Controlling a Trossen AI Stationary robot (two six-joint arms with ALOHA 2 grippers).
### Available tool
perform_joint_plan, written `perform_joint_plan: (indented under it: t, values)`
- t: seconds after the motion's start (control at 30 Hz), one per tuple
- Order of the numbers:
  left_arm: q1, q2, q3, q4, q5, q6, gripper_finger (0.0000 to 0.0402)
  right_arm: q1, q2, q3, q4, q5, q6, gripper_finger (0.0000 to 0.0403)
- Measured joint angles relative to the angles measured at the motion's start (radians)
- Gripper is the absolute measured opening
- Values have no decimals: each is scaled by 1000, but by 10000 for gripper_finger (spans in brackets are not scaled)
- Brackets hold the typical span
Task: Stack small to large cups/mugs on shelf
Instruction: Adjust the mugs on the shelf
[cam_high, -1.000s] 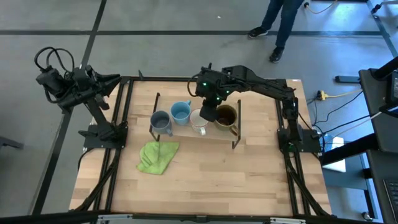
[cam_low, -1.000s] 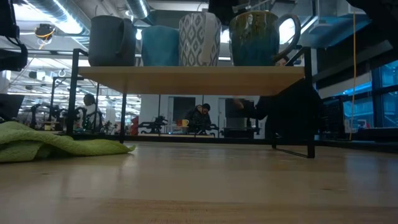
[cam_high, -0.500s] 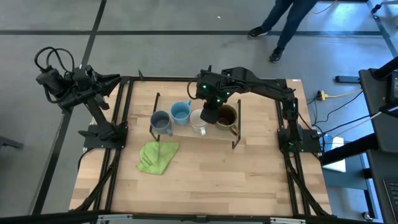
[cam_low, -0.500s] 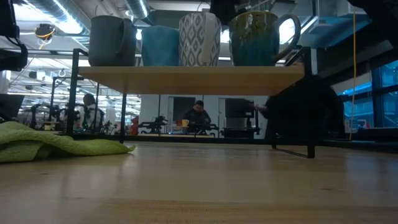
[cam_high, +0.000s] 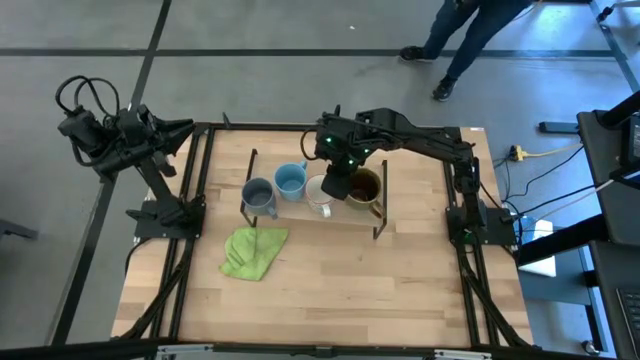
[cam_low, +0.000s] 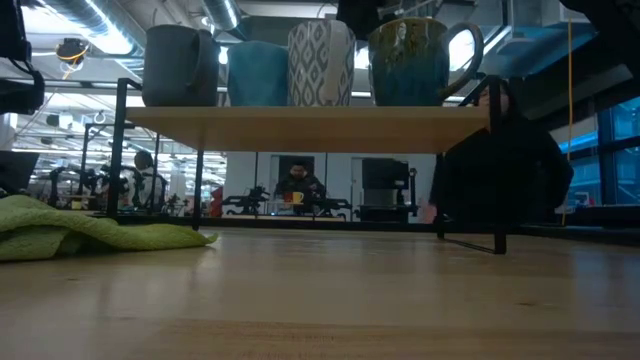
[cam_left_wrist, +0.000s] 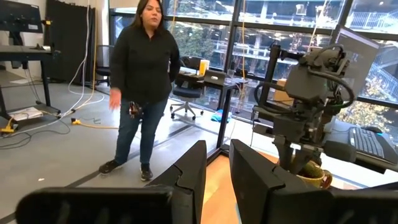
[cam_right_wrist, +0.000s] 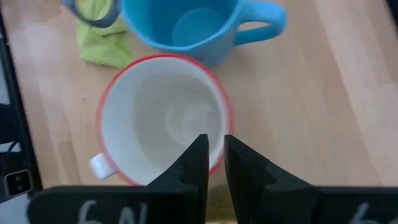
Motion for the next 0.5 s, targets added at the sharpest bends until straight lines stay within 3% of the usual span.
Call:
perform_joint_plan:
  t: [0.5]
  values:
    - [0, 0, 0, -2, 0, 8, 66, 6, 2, -19, 20, -1, 16, 53]
